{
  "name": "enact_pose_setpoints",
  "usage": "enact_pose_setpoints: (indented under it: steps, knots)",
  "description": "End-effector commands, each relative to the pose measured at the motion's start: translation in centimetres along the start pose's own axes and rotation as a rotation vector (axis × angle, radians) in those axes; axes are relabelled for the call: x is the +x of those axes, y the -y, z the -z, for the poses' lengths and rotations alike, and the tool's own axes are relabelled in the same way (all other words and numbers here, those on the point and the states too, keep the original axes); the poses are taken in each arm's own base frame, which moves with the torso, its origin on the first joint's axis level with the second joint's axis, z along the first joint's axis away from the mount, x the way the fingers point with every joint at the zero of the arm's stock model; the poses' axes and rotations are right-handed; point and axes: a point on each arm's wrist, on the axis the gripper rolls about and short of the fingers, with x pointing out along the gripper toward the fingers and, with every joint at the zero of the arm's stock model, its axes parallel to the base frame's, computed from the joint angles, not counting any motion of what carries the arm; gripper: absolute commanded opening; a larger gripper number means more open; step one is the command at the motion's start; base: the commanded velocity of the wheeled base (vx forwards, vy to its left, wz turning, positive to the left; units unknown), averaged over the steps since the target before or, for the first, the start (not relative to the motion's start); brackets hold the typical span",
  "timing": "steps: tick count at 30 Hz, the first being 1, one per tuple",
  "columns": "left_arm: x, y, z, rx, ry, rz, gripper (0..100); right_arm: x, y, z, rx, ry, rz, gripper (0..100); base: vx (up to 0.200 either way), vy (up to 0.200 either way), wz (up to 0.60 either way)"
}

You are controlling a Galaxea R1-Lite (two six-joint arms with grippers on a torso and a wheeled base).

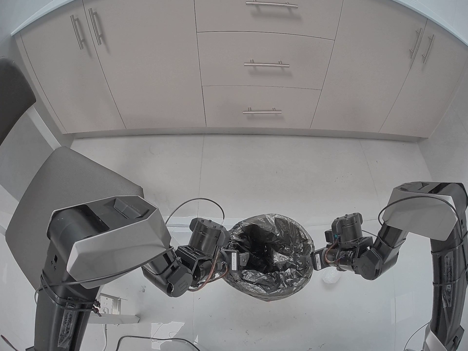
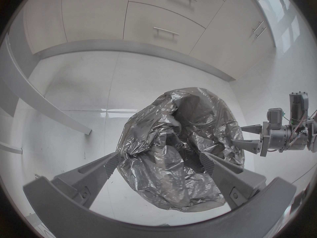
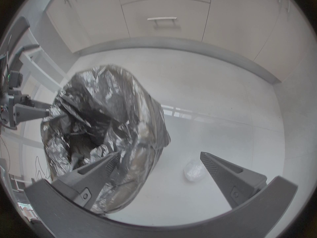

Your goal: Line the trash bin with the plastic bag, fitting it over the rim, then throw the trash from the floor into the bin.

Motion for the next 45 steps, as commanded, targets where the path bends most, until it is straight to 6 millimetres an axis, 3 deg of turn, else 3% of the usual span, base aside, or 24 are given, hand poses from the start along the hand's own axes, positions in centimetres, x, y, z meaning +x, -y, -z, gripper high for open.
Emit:
enact_pose_setpoints:
  steps: [1,6,11,18,23,27,31,35,36,41,45]
  knots:
    - [-3.7,1.6,-1.6,0.004,0.085,0.061,100,-3.2,0.0,-1.4,0.034,0.124,-0.013,100,0.000,0.000,0.00]
    - [-9.0,3.5,-2.9,0.021,0.173,0.114,100,-7.4,-0.9,-3.1,0.067,0.258,-0.063,100,0.000,0.000,0.00]
    - [-13.7,3.1,-4.1,-0.002,0.333,-0.010,100,-10.8,-1.5,-5.2,0.091,0.399,-0.101,100,0.000,0.000,0.00]
    - [-21.4,0.3,-4.4,0.052,0.483,-0.170,100,-11.6,-0.5,-5.5,0.113,0.421,-0.059,100,0.000,0.000,0.00]
    - [-25.4,-1.3,-4.2,0.076,0.556,-0.239,100,-12.0,0.9,-5.1,0.149,0.466,0.012,100,0.000,0.000,0.00]
    - [-31.0,-3.0,-3.9,0.139,0.671,-0.284,100,-13.7,2.2,-4.3,0.154,0.555,0.039,100,0.000,0.000,0.00]
    - [-35.0,-5.1,-2.3,0.205,0.699,-0.390,100,-15.1,2.9,-3.7,0.140,0.560,0.064,100,0.000,0.000,0.00]
    - [-37.4,-6.4,-1.0,0.203,0.702,-0.464,100,-15.8,3.8,-4.0,0.151,0.585,0.093,100,0.000,0.000,0.00]
    - [-39.1,-6.8,-0.2,0.199,0.709,-0.489,100,-16.1,4.5,-4.4,0.162,0.609,0.114,100,0.000,0.000,0.00]
    - [-43.7,-7.6,3.1,0.213,0.673,-0.550,100,-16.9,5.2,-4.9,0.163,0.643,0.131,100,0.000,0.000,0.00]
    - [-46.1,-8.1,6.0,0.200,0.658,-0.583,100,-16.9,5.2,-5.1,0.152,0.648,0.135,100,0.000,0.000,0.00]
